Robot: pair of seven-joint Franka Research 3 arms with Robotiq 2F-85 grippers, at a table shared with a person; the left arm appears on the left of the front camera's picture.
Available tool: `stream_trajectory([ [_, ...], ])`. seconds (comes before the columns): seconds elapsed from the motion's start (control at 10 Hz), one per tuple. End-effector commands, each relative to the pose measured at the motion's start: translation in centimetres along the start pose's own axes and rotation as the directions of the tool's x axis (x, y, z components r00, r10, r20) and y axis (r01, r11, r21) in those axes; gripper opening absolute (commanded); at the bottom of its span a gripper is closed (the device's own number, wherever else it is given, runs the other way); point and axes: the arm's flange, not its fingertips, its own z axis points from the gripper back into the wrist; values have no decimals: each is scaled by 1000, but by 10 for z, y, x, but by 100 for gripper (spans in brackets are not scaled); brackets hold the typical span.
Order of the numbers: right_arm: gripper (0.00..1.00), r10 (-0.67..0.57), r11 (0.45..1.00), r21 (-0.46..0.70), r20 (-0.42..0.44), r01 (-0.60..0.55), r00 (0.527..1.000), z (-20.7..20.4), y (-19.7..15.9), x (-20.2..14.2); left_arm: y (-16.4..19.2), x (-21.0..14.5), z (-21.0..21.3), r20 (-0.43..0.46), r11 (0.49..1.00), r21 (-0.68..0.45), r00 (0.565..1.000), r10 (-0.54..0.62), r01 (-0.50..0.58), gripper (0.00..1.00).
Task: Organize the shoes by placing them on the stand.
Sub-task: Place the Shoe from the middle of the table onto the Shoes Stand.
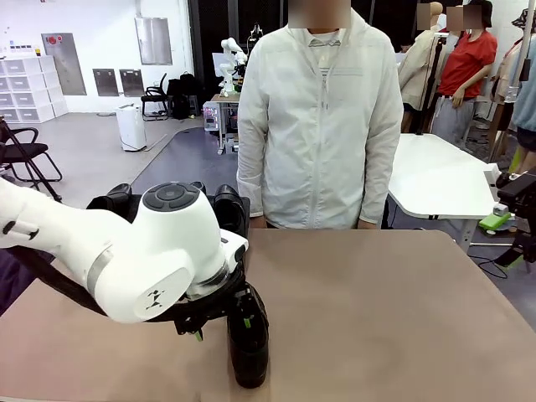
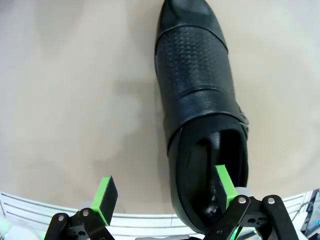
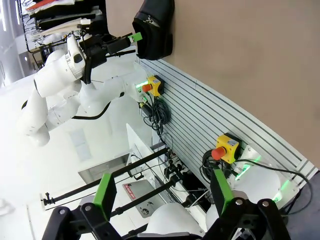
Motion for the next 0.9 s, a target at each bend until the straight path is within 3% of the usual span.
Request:
stream_trajectory([
  [0.0, 100, -16, 1000, -14, -3, 16, 1000, 3, 4, 0, -8, 1, -10, 43, 999, 26, 999, 21, -22, 42],
  [0.1, 100, -16, 1000, -14, -3, 16, 1000, 3, 4, 0, -9, 1, -10, 64, 1000, 22, 998, 13, -14, 0],
  [0.8, 100, -16, 1000, -14, -3, 16, 1000, 3, 4, 0, -15, -12, -22, 117, 998, 7, 992, -56, 56, 0],
])
